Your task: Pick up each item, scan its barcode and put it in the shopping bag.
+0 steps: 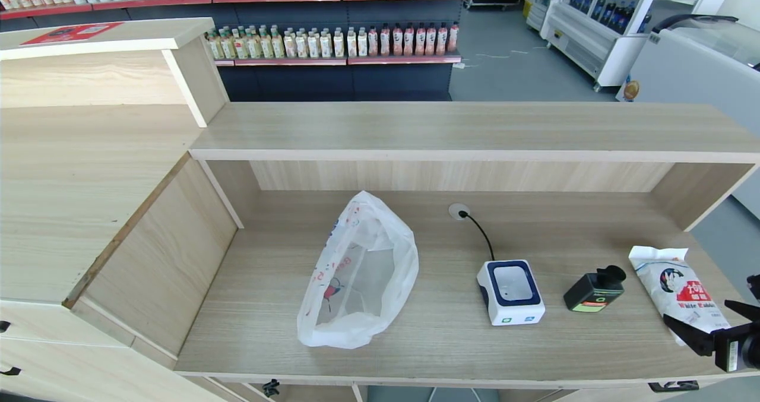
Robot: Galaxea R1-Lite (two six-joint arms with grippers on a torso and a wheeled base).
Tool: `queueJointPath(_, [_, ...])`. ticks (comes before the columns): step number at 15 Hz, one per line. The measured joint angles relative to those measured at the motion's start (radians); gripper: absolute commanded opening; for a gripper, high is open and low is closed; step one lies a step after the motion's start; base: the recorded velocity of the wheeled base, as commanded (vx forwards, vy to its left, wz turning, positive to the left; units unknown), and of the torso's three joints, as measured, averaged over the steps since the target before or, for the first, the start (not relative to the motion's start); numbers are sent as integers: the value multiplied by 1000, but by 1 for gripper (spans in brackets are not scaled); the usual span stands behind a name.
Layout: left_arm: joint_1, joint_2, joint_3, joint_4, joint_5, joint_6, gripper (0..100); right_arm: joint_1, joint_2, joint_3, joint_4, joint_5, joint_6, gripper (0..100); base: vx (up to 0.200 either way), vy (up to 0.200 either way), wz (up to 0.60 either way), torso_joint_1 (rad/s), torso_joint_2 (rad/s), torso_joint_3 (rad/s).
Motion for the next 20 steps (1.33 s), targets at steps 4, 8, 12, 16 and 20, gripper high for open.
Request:
queueJointPath(4, [0, 0, 0, 0, 0, 0, 100, -13, 120, -72, -5, 74, -5, 100, 0, 0, 0, 0, 0, 0])
queueJointPath(8, [0, 0, 0, 0, 0, 0, 100, -14, 235, -143, -61, 144, -31, 100, 0, 0, 0, 0, 0, 0])
queueJointPath(12, [0, 0, 0, 0, 0, 0, 100, 22, 317, -213, -65, 199, -46, 100, 0, 0, 0, 0, 0, 0])
queueJointPath(16, [0, 0, 0, 0, 0, 0, 100, 66, 390, -276, -70, 220, -72, 100, 0, 0, 0, 0, 0, 0])
queueJointPath(20, [0, 0, 0, 0, 0, 0, 100, 123, 468, -352, -70, 241, -76, 100, 0, 0, 0, 0, 0, 0])
